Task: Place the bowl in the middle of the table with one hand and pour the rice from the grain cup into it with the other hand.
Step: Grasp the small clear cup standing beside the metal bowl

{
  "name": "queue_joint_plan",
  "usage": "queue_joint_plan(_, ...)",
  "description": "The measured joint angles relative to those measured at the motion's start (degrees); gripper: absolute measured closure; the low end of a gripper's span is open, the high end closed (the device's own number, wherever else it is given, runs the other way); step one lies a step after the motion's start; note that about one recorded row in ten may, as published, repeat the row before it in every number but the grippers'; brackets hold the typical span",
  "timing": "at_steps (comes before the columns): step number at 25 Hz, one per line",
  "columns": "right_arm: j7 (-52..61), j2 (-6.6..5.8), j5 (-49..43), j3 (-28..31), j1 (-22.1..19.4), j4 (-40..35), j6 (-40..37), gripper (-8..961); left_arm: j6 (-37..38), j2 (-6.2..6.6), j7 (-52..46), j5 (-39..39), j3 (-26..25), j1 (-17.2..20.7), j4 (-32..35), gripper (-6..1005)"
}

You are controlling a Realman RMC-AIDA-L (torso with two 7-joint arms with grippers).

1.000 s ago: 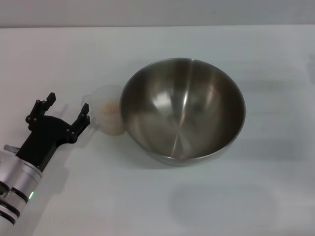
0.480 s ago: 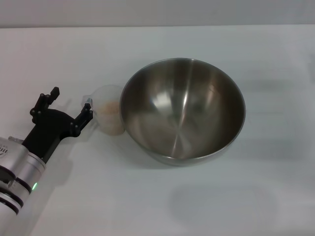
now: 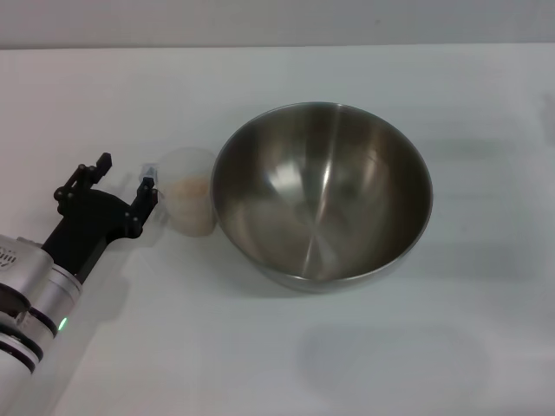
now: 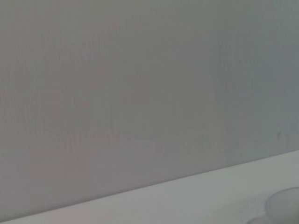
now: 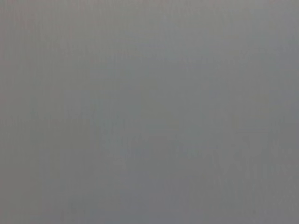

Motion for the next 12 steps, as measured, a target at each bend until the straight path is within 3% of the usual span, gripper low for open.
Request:
queue_joint_plan(3, 0.0, 0.01, -0.1, 0.0, 0.0, 0.0, 0.0, 379, -0.6, 0.0, 0.0, 0.0, 0.0, 0.0, -0.2, 314)
queue_joint_plan(12, 0.0, 0.05, -0.4, 0.0, 0.0, 0.0, 0.0, 379, -1.0, 0.0, 0.0, 0.2, 0.2, -0.7, -0.4, 649)
